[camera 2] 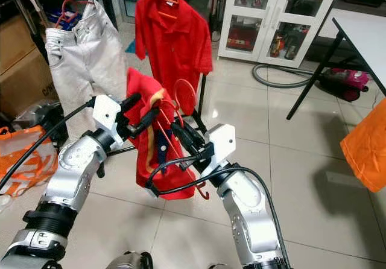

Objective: Hang hanger

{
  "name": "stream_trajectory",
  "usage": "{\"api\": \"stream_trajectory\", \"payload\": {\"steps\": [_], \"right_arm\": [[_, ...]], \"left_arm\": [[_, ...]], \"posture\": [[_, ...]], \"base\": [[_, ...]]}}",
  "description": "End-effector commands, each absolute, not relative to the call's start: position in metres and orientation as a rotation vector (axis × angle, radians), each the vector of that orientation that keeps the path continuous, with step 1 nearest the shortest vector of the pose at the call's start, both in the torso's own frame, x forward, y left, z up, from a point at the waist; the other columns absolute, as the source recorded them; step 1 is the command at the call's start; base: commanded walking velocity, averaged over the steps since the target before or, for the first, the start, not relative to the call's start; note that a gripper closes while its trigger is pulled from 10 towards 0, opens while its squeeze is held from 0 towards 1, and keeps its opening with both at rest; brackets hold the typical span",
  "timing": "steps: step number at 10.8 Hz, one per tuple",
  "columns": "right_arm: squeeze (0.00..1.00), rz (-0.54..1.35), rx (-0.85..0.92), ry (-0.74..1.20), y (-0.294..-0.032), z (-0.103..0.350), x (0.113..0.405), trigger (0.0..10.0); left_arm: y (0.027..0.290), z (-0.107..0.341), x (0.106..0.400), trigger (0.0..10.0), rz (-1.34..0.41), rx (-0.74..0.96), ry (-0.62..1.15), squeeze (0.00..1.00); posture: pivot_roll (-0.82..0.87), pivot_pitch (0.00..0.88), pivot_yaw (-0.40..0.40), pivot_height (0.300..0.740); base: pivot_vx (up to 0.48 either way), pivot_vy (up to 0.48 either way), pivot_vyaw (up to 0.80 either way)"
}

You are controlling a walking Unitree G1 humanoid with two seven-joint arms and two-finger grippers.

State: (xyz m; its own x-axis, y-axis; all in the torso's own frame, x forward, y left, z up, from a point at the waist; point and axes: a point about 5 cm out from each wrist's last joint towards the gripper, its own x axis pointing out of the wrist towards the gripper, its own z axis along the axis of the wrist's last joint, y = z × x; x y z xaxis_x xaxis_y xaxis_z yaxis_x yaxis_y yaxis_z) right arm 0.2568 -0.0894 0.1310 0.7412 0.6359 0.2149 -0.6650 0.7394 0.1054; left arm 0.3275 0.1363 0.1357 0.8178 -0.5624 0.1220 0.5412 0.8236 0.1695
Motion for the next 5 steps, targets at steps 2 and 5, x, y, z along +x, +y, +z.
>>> {"api": "stream_trajectory", "payload": {"steps": [2,5], "right_arm": [[0.0,0.723,0.18,-0.251,-0.0903,0.1466,0.259,0.0],[0.0,0.721,0.178,-0.251,-0.0912,0.1462,0.2589,0.0]], "left_arm": [[0.1405,0.1369,0.3281,0.0,-0.573,0.139,-0.19,0.0],[0.1468,0.1385,0.3292,0.0,-0.549,0.141,-0.203,0.0]], "posture": [[0.02,0.053,0.023,0.74],[0.02,0.041,0.025,0.74]], "base": [[0.0,0.0,0.0],[0.0,0.0,0.0]]}}
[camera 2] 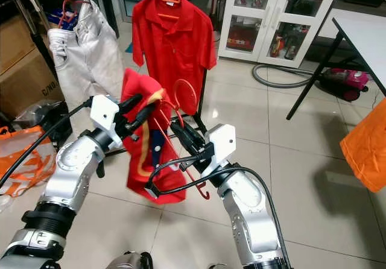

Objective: Hang hanger

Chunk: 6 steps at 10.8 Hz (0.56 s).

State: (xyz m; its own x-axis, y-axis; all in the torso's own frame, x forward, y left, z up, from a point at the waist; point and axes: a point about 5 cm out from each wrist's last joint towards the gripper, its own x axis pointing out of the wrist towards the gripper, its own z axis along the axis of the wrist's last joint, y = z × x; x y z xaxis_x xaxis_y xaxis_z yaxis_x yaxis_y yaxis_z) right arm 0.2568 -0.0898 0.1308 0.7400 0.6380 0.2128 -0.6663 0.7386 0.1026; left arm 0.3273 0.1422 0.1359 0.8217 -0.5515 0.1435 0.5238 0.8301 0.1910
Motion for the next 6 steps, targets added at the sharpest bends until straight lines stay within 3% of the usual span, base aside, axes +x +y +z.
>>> {"api": "stream_trajectory", "payload": {"steps": [1,6], "right_arm": [[0.0,0.722,0.177,-0.25,-0.091,0.146,0.258,0.0],[0.0,0.726,0.168,-0.245,-0.093,0.144,0.256,0.0]], "left_arm": [[0.15,0.139,0.331,0.0,-0.535,0.142,-0.206,0.0],[0.173,0.16,0.343,0.0,-0.465,0.179,-0.27,0.0]], "posture": [[0.02,0.038,0.025,0.74],[0.01,0.018,0.03,0.74]], "base": [[0.0,0.0,0.0],[0.0,0.0,0.0]]}}
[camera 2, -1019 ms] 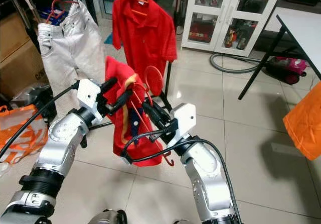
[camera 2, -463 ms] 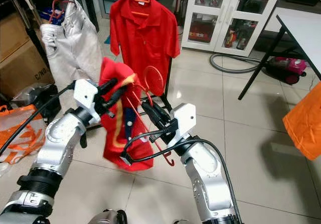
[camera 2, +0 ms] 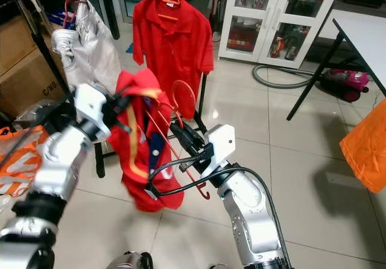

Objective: Hang hanger

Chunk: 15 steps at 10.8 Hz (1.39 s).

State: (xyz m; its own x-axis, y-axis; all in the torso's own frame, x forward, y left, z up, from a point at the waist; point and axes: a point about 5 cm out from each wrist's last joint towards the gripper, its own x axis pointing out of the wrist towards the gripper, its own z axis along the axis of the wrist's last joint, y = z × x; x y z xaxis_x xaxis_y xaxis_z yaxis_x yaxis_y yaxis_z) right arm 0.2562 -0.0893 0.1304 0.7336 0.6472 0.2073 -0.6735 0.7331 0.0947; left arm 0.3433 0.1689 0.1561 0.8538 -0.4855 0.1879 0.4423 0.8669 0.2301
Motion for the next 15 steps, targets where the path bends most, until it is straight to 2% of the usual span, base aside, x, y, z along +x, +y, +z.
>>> {"api": "stream_trajectory", "payload": {"steps": [1,3,6,7,9,11,12,13,14,15], "right_arm": [[0.0,0.731,0.163,-0.243,-0.092,0.143,0.255,0.0],[0.0,0.773,0.115,-0.233,-0.087,0.139,0.25,0.0],[0.0,0.776,0.068,-0.155,-0.096,0.121,0.235,0.0],[0.0,0.654,0.084,-0.105,-0.112,0.111,0.234,0.0],[0.0,0.456,0.069,0.037,-0.133,0.084,0.244,0.0],[0.0,0.157,0.062,0.219,-0.169,0.037,0.254,0.0],[0.0,0.103,0.047,0.259,-0.176,0.027,0.254,0.0],[0.0,0.084,0.041,0.331,-0.177,0.014,0.252,5.8],[0.0,0.068,0.031,0.37,-0.177,0.005,0.25,10.0],[0.0,0.068,0.031,0.37,-0.177,0.005,0.25,10.0]], "left_arm": [[0.181,0.168,0.348,0.0,-0.429,0.167,-0.287,0.0],[0.194,0.183,0.359,0.0,-0.375,0.206,-0.298,0.0],[0.251,0.201,0.377,0.0,-0.055,0.249,-0.203,0.0],[0.276,0.189,0.37,0.0,0.063,0.185,-0.148,0.0],[0.277,0.16,0.356,0.0,0.04,0.065,-0.114,0.0],[0.252,0.094,0.314,0.0,-0.01,-0.005,-0.042,0.0],[0.24,0.072,0.292,0.0,-0.005,-0.001,-0.005,0.0],[0.227,0.056,0.279,0.0,-0.021,-0.012,0.051,0.0],[0.212,0.042,0.273,10.0,-0.069,-0.044,0.156,0.0],[0.212,0.042,0.273,10.0,-0.069,-0.044,0.156,0.0]], "posture": [[0.01,0.018,0.03,0.74],[0.01,0.018,0.029,0.74],[0.0,0.014,0.028,0.74],[-0.01,0.011,0.036,0.74],[-0.02,0.008,0.049,0.74],[-0.01,0.004,0.042,0.74],[0.0,0.0,0.031,0.74],[0.0,0.0,0.026,0.74],[0.01,0.0,0.02,0.74],[0.01,0.0,0.02,0.74]], "base": [[0.0,0.0,0.0],[0.0,0.0,0.0],[0.0,0.0,0.0],[0.0,0.0,0.0],[0.0,0.0,0.0],[0.0,0.0,0.0],[0.0,0.0,0.0],[0.0,0.0,0.0],[0.0,0.0,0.0],[0.0,0.0,0.0]]}}
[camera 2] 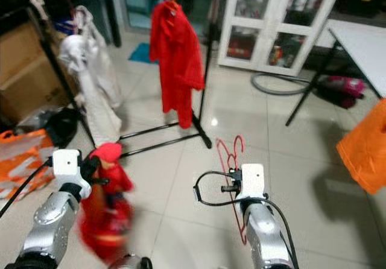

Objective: Hang hanger

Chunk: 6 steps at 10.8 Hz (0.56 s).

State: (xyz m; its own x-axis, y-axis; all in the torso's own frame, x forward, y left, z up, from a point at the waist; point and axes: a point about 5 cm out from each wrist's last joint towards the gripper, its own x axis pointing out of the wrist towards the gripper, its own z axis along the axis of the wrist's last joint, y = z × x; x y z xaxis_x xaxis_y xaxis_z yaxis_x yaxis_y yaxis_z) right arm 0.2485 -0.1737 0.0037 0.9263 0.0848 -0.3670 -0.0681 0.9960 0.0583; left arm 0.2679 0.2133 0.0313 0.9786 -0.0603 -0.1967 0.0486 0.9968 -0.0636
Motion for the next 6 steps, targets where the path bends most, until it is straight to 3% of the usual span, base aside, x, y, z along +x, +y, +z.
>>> {"api": "stream_trajectory", "payload": {"steps": [1,6], "right_arm": [[0.0,0.068,0.031,0.37,-0.1774,0.0052,0.2502,10.0],[0.0,0.068,0.031,0.37,-0.1774,0.0052,0.2502,10.0]], "left_arm": [[0.2125,0.0416,0.2734,10.0,-0.069,-0.044,0.156,0.0],[0.2125,0.0416,0.2734,10.0,-0.069,-0.044,0.156,0.0]], "posture": [[0.01,0.0,0.02,0.74],[0.01,0.0,0.02,0.74]], "base": [[0.0,0.0,0.0],[0.0,0.0,0.0]]}}
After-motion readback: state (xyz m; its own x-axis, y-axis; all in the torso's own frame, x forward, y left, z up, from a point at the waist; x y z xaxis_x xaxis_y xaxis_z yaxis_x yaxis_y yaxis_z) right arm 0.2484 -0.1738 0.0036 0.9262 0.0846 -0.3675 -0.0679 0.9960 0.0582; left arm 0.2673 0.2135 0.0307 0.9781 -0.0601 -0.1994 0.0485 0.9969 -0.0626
